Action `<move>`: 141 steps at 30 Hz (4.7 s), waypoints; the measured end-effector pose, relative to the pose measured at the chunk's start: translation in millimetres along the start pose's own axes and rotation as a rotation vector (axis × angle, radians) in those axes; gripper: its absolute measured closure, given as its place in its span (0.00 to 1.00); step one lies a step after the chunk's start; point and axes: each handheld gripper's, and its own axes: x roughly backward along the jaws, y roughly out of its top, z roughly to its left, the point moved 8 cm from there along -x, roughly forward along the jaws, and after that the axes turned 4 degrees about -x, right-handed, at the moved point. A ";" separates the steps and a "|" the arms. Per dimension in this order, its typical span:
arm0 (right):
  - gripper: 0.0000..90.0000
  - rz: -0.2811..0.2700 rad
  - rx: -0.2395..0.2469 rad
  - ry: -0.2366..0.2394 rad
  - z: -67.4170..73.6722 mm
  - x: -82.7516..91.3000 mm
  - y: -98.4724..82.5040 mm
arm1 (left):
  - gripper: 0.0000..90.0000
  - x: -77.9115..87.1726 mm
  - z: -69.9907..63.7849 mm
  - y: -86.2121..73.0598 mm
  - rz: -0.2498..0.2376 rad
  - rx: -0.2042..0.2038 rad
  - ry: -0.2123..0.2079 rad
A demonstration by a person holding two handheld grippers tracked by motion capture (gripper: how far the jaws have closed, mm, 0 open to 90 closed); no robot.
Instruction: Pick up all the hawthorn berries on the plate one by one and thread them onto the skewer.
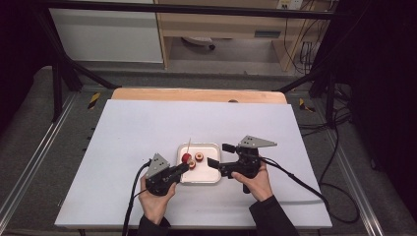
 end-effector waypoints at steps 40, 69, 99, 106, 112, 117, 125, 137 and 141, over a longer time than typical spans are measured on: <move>0.30 0.577 0.352 -0.088 -34.4 -84.9 -13.9 | 0.99 27.3 27.0 -28.5 0.076 0.014 0.012; 0.49 0.742 0.485 -0.026 -43.6 -111.6 -30.9 | 0.99 26.0 31.6 -32.6 0.087 0.020 0.011; 0.68 0.755 0.487 -0.002 -44.6 -114.3 -32.4 | 0.99 25.0 33.3 -34.5 0.102 0.013 0.011; 0.68 0.690 0.385 -0.018 -36.7 -105.8 -16.8 | 0.99 24.5 31.3 -33.9 0.095 0.017 0.009; 0.68 0.580 0.269 -0.007 -23.4 -95.6 -2.1 | 0.99 23.7 28.0 -32.9 0.089 0.015 0.006; 0.68 0.463 0.146 -0.005 -15.5 -84.8 6.3 | 0.99 21.5 23.3 -30.0 0.075 0.020 -0.001; 0.68 0.219 -0.061 0.051 -4.2 -64.0 21.3 | 0.99 18.1 14.7 -23.4 0.052 0.024 -0.012; 0.68 -0.077 -0.273 0.115 3.4 -29.9 43.8 | 0.99 6.3 -10.4 -12.4 0.036 0.007 -0.047; 0.68 -0.139 -0.282 0.116 6.7 -22.6 47.2 | 0.99 1.5 -19.2 -8.3 0.031 -0.008 -0.056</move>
